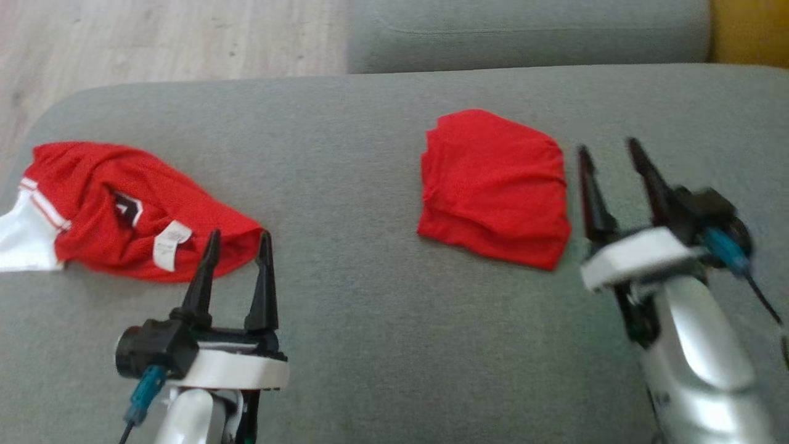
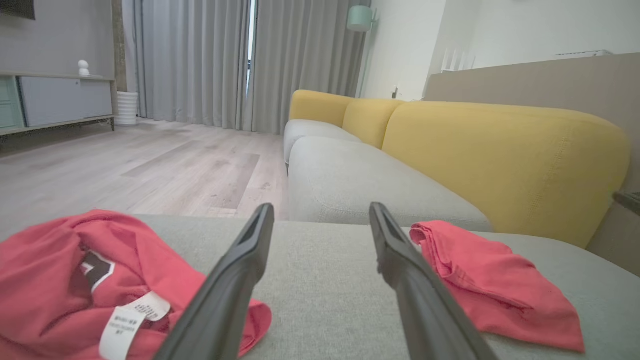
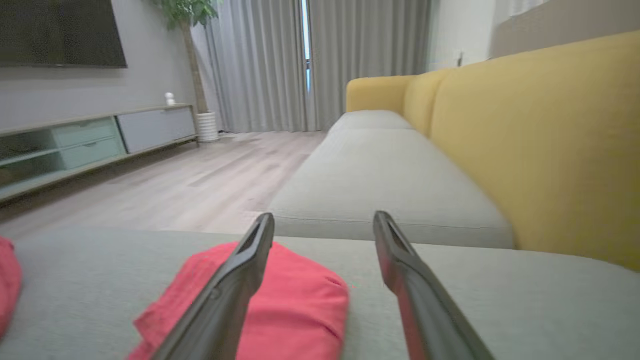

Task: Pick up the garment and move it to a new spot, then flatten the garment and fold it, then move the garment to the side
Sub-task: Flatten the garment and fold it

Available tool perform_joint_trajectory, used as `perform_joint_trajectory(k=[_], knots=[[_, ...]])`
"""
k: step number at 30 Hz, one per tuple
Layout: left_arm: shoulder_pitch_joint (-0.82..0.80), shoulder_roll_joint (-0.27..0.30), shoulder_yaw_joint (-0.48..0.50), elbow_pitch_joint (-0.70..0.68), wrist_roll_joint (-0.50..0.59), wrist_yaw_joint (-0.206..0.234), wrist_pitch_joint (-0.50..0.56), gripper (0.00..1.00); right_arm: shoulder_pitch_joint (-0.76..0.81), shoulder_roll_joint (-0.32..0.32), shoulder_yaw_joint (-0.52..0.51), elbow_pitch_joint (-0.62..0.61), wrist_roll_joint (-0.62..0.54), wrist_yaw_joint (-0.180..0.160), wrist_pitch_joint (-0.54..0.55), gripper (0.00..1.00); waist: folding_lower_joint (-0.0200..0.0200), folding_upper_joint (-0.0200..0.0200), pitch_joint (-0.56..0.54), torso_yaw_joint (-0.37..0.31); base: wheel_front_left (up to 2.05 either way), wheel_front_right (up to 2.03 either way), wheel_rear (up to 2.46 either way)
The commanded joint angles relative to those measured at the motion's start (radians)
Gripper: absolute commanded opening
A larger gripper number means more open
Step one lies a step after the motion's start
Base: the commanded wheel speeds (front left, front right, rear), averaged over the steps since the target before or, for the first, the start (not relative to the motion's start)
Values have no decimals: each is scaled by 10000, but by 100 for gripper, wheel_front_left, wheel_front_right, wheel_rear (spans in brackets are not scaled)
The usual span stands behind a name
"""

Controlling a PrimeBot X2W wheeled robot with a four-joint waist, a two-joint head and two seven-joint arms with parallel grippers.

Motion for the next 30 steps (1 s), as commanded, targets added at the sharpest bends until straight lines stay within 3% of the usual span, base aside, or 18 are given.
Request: perform_joint_trajectory(k=[1, 5, 9, 15, 21, 22, 23, 24, 30], knots=[[-141, 33, 391, -419, 126, -60, -63, 100, 416, 131, -108, -775, -393, -9, -104, 100, 0, 0, 37, -233, 0, 0, 0], [-134, 33, 333, -627, 234, -242, -63, 100, 1755, 243, -1048, -2481, -1108, -9, -106, 100, 0, 0, 45, -507, 0, 0, 0], [-39, 33, 414, -758, 201, -312, -63, 100, 2750, 253, -1127, -3505, -633, -9, -107, 100, 0, 0, 49, -651, 0, 0, 0], [139, 33, 381, -689, 239, -358, -63, 100, 3380, 256, -1241, -4084, -268, -9, -107, 100, 0, 0, 109, -656, 0, 0, 0], [-94, 33, 219, -699, 180, -386, -63, 100, 3011, 257, -1236, -4029, -356, -9, -108, 100, 0, 0, 607, -263, 0, 0, 0], [-168, 33, 173, -719, 168, -389, -63, 100, 2851, 257, -1216, -3955, -379, -9, -108, 84, 0, 0, 753, -164, 0, 0, 0], [-241, 33, 111, -727, 161, -392, -63, 100, 2661, 257, -1189, -3842, -430, -9, -108, 14, 0, 0, 891, -60, 0, 0, 0], [-316, 33, 37, -725, 151, -395, -63, 100, 2453, 257, -1151, -3717, -533, -9, -108, 0, 0, 0, 1038, 57, 0, 0, 0], [-694, 33, -243, -630, 30, -405, -63, 100, 996, 257, -1110, -2448, -903, -9, 453, 0, 0, 0, 1749, 653, 0, 0, 0]])
